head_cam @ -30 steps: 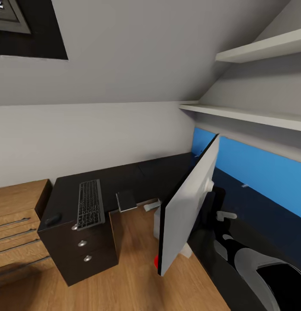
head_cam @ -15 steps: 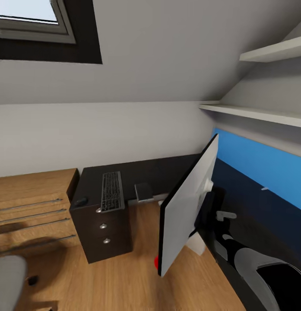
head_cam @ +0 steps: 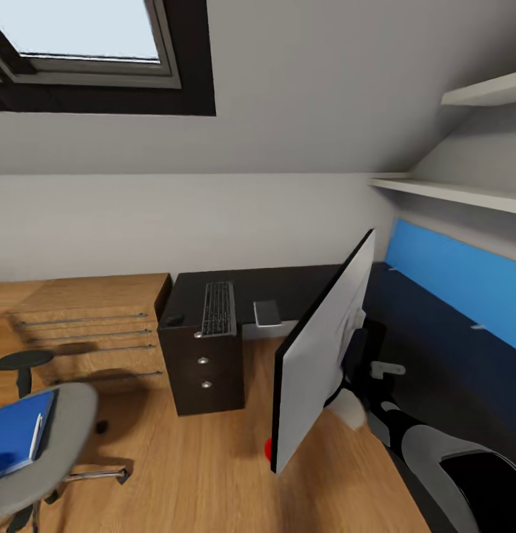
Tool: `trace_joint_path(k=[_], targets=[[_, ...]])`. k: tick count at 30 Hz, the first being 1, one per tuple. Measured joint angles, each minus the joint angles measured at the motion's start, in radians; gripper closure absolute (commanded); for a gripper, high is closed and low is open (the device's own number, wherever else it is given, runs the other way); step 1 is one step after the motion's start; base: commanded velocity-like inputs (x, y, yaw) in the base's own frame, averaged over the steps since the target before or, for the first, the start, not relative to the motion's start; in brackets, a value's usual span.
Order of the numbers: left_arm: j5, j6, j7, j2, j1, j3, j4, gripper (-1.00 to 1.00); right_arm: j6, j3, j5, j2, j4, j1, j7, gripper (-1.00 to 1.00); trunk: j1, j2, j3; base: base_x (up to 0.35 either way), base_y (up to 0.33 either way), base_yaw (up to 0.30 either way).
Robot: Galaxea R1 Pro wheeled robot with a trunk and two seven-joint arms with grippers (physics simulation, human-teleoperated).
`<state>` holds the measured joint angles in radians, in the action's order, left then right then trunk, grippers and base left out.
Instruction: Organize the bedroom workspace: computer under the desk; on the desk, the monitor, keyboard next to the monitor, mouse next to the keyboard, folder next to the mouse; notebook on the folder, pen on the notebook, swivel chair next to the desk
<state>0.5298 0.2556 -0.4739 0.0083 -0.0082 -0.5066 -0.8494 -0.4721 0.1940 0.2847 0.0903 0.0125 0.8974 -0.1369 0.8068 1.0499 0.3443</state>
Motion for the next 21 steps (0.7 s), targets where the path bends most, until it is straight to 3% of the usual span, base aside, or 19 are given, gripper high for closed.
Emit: trace_joint_path(k=[7, 10, 18, 21], targets=[[0.0, 0.0, 0.0, 0.0, 0.0, 0.0, 0.0, -1.0, 0.003, 0.024, -0.023, 0.0, 0.002, 0.0, 0.002, 1.0, 0.0, 0.0, 0.0, -0.288, -0.195, 0.109], [0.0, 0.001, 0.0, 0.0, 0.0, 0.0, 0.0, -1.0, 0.003, 0.005, -0.016, 0.001, 0.002, 0.0, 0.003, 1.0, 0.0, 0.0, 0.0, -0.323, -0.06, 0.005], [-0.005, -0.002, 0.0, -0.016, 0.0, -0.003, 0.001, -1.0, 0.003, -0.011, -0.015, -0.001, 0.001, 0.0, 0.0, 1.0, -0.001, 0.0, 0.0, 0.0, 0.0, 0.0], [-0.006, -0.016, 0.001, -0.015, 0.0, -0.005, 0.001, -1.0, 0.003, 0.005, -0.022, 0.003, 0.003, 0.0, 0.0, 1.0, -0.001, 0.0, 0.0, 0.0, 0.0, 0.0]])
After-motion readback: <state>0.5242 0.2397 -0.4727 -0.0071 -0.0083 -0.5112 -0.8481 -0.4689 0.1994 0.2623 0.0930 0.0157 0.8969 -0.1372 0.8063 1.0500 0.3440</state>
